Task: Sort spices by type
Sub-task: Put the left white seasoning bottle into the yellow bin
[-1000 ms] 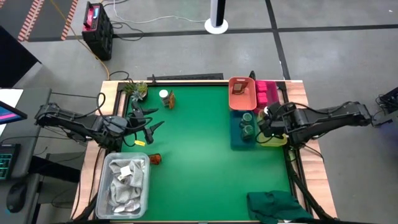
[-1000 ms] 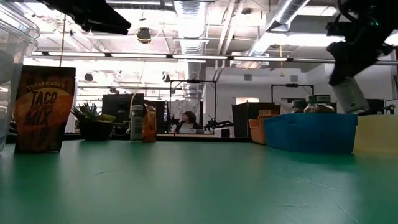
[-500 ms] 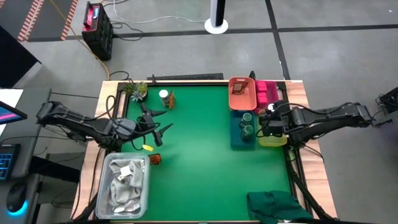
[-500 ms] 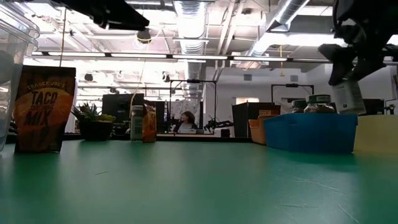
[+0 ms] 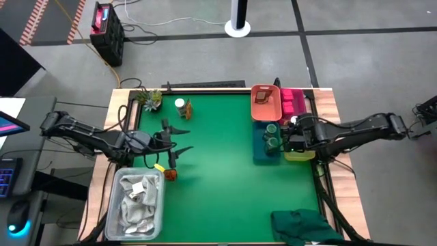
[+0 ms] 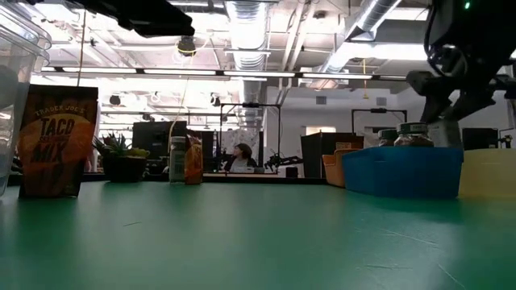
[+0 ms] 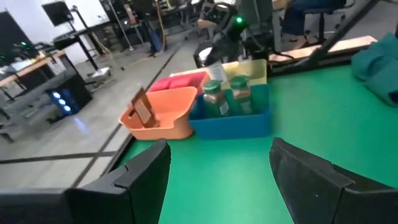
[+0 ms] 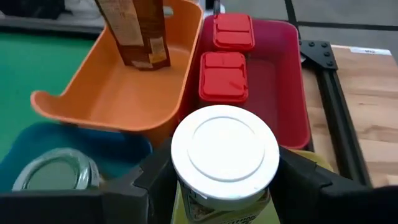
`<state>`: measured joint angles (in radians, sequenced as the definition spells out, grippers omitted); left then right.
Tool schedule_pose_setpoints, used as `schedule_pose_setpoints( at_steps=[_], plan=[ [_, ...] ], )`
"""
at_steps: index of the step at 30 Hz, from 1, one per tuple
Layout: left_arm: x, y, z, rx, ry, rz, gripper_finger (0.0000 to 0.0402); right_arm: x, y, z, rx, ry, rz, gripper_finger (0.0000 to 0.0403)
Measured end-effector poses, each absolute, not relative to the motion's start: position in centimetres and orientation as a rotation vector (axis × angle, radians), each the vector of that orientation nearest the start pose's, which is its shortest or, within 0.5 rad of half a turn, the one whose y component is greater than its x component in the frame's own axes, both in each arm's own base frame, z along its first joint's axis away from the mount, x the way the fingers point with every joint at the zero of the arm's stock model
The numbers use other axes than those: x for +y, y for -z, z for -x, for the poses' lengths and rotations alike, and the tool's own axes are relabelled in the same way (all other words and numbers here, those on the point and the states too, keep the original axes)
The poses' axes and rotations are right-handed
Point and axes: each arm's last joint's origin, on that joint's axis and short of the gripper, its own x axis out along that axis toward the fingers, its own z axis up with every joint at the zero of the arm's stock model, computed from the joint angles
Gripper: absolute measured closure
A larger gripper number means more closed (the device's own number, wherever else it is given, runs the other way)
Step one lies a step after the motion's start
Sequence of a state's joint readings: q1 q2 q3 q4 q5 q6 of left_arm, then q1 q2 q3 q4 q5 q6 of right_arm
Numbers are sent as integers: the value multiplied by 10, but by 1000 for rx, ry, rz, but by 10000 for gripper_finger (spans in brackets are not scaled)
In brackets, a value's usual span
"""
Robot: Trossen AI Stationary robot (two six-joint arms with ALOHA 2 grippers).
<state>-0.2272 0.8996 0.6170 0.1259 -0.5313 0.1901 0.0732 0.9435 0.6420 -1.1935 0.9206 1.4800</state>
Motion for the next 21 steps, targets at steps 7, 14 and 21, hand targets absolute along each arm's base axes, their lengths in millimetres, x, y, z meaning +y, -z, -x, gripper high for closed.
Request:
schedule_pose_setpoints(
  at_steps=[7,14,21],
  plan=[
    [-31,-282,-197,199,-286,-234,139,-13,-194,-126,511,1448,-458,173],
    [-30,-280,-197,226,-289,-239,139,-5,-180,-135,542,1420,-417,159],
    [-29,-281,-194,225,-305,-232,139,-1,-174,-137,585,1415,-409,130]
  ],
)
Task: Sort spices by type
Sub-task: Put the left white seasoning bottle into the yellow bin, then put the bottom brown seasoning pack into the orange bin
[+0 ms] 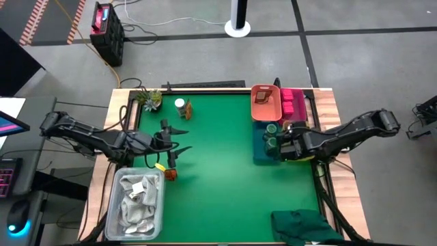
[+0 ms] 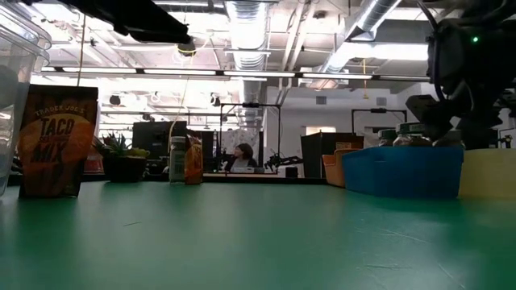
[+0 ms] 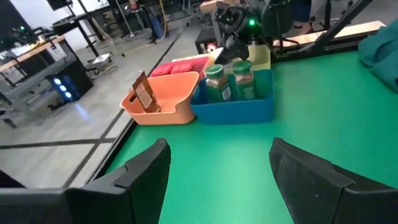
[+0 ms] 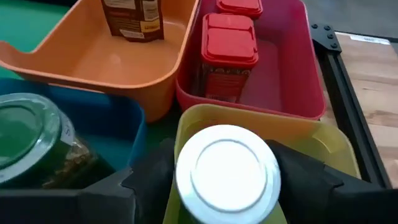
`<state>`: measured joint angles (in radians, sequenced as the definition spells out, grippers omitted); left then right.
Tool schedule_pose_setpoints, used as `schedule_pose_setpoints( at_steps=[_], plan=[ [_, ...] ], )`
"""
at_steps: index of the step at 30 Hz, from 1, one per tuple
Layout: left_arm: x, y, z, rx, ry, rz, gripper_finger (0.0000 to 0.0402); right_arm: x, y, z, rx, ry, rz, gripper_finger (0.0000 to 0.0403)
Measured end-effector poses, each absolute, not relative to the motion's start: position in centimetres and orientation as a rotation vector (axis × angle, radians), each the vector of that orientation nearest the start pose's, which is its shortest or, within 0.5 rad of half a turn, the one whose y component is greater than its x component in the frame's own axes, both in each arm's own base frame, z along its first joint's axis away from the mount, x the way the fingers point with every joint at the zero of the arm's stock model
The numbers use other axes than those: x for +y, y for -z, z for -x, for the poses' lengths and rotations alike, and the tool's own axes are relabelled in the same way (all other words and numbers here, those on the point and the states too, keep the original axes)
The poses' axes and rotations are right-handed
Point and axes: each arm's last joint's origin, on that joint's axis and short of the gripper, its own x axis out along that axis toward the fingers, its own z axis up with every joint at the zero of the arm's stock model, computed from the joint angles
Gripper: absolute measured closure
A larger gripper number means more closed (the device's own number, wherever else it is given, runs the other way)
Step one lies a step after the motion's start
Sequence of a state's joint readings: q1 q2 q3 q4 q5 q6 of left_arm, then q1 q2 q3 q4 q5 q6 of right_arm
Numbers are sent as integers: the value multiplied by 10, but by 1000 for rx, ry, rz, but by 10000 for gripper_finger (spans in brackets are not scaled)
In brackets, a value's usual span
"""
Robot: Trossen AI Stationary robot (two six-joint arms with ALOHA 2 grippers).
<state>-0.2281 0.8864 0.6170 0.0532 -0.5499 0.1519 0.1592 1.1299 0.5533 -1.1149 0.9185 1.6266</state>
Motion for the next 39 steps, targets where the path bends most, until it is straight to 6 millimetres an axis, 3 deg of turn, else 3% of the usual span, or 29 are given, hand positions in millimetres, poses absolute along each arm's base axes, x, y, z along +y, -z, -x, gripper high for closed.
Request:
schedule_pose_setpoints(
  at_steps=[7,13,20,25,31,34,39],
  plan=[
    [-33,-287,-185,195,-281,-210,139,3,-179,-133,627,1381,-437,92],
    [-35,-294,-168,177,-270,-203,139,1,-215,-133,608,1364,-415,74],
    [-16,-295,-160,194,-588,-174,139,0,-261,-152,474,1292,-287,74],
    [19,-302,-166,331,-635,-167,141,3,-281,-186,382,1113,-206,74],
    [73,-315,-166,505,-650,-115,159,1,-304,-220,354,764,-105,74],
    [97,-312,-168,589,-651,-60,163,0,-304,-231,357,641,-115,74],
    [121,-301,-173,769,-573,91,163,5,-282,-250,455,602,-75,74]
  ],
)
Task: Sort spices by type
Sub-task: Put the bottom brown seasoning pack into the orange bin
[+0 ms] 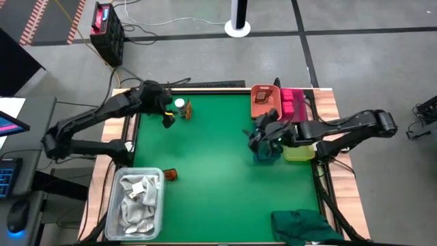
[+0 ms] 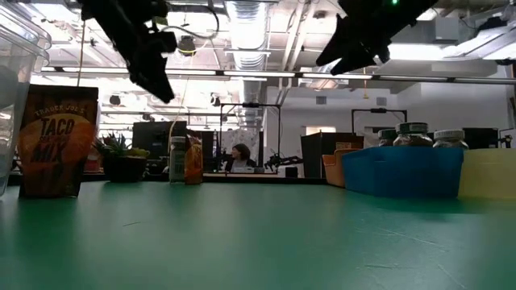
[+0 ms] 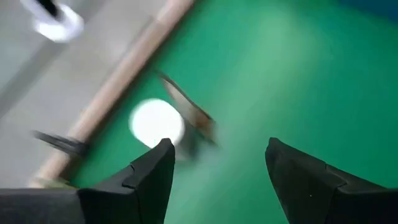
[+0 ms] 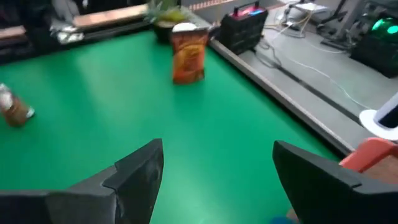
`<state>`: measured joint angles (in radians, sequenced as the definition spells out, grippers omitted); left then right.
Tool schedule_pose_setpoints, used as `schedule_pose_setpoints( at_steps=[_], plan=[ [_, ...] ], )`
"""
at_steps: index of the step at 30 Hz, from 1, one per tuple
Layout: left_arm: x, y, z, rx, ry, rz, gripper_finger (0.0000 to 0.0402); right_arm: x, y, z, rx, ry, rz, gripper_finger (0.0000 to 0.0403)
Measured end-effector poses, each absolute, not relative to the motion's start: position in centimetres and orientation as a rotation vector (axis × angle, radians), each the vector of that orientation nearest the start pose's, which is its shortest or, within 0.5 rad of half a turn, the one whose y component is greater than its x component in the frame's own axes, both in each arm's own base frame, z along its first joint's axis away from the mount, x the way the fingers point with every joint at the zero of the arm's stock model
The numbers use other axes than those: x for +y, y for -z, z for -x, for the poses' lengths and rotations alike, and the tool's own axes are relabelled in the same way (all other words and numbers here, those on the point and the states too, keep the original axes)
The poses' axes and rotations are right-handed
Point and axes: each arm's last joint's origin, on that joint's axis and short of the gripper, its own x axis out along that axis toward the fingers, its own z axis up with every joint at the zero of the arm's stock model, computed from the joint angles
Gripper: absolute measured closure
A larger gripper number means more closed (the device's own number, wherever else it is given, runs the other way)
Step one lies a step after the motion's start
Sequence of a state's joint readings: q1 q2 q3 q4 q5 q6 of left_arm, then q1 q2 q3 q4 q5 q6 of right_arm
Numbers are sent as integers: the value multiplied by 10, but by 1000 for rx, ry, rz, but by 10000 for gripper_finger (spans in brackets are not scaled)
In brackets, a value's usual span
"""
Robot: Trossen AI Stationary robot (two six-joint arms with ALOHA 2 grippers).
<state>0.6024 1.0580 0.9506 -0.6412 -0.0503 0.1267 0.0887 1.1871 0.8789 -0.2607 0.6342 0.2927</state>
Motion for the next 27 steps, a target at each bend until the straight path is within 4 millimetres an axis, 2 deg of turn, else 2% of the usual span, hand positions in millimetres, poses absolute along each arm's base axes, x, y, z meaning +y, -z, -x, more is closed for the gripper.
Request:
schedule_pose_setpoints(
  at_steps=[5,11,16,22,27],
  plan=[
    [109,-307,-183,909,-336,181,160,22,-268,-261,501,545,-43,74],
    [64,-325,-204,937,-163,90,160,23,-261,-265,530,566,-20,74],
    [27,-330,-210,939,-45,61,159,17,-258,-264,562,592,-6,74],
    [0,-330,-213,948,28,56,159,6,-258,-264,565,635,-14,74],
    [-19,-316,-226,1030,-3,49,157,6,-259,-264,546,657,-9,74]
  ],
)
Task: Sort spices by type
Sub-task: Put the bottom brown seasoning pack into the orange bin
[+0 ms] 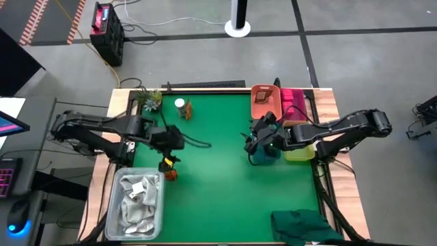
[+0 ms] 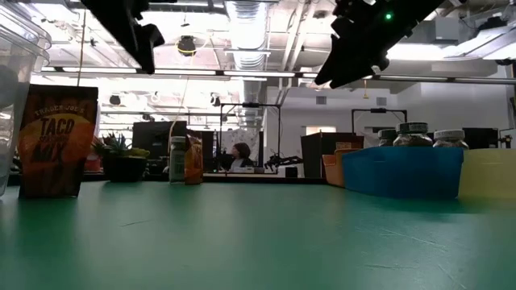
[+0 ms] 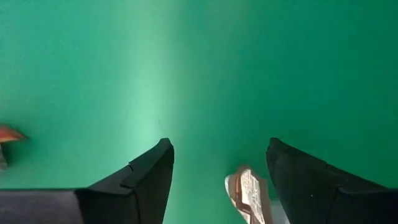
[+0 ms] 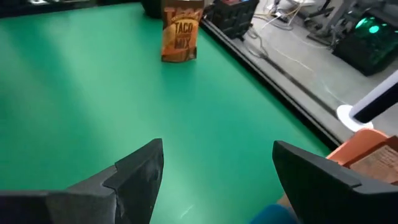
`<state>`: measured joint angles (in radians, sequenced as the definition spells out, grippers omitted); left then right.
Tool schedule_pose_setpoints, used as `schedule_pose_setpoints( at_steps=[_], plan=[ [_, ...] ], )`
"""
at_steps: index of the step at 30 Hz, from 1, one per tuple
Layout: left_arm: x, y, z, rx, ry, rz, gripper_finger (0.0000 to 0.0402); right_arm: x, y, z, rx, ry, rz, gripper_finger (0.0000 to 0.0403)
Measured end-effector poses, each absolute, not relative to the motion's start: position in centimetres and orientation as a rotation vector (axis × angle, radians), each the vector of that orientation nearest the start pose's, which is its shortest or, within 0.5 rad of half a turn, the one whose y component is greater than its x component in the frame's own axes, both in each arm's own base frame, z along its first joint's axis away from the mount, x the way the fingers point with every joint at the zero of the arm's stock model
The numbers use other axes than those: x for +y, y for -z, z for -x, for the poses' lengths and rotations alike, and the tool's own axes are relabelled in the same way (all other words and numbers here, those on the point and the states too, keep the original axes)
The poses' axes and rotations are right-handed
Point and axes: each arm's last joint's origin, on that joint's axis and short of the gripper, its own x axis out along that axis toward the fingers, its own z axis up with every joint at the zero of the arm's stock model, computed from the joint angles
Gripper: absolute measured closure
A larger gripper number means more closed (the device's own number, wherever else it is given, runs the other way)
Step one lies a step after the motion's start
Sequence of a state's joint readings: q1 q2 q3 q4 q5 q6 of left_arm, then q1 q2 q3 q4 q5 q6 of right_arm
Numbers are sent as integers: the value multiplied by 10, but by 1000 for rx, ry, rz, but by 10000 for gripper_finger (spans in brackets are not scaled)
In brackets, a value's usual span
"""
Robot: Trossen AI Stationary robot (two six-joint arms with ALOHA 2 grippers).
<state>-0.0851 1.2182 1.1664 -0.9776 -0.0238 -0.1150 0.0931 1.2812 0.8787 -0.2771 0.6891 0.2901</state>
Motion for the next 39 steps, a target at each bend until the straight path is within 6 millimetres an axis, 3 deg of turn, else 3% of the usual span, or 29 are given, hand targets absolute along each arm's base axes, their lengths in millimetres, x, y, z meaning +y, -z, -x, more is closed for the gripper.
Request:
schedule_pose_setpoints(
  at_steps=[4,12,21,28,33,39],
  plan=[
    [-30,-303,-238,1137,19,33,144,9,-260,-263,530,699,13,74],
    [-39,-301,-264,1361,20,18,123,9,-260,-263,528,709,23,74],
    [-44,-264,-283,1617,71,45,123,15,-260,-263,528,690,26,74],
    [-45,-246,-292,1690,78,27,125,16,-260,-263,529,684,31,74],
    [-45,-246,-291,1702,76,31,176,16,-260,-262,530,684,32,74],
    [-45,-246,-288,1735,82,86,289,16,-260,-262,531,683,35,74]
  ],
)
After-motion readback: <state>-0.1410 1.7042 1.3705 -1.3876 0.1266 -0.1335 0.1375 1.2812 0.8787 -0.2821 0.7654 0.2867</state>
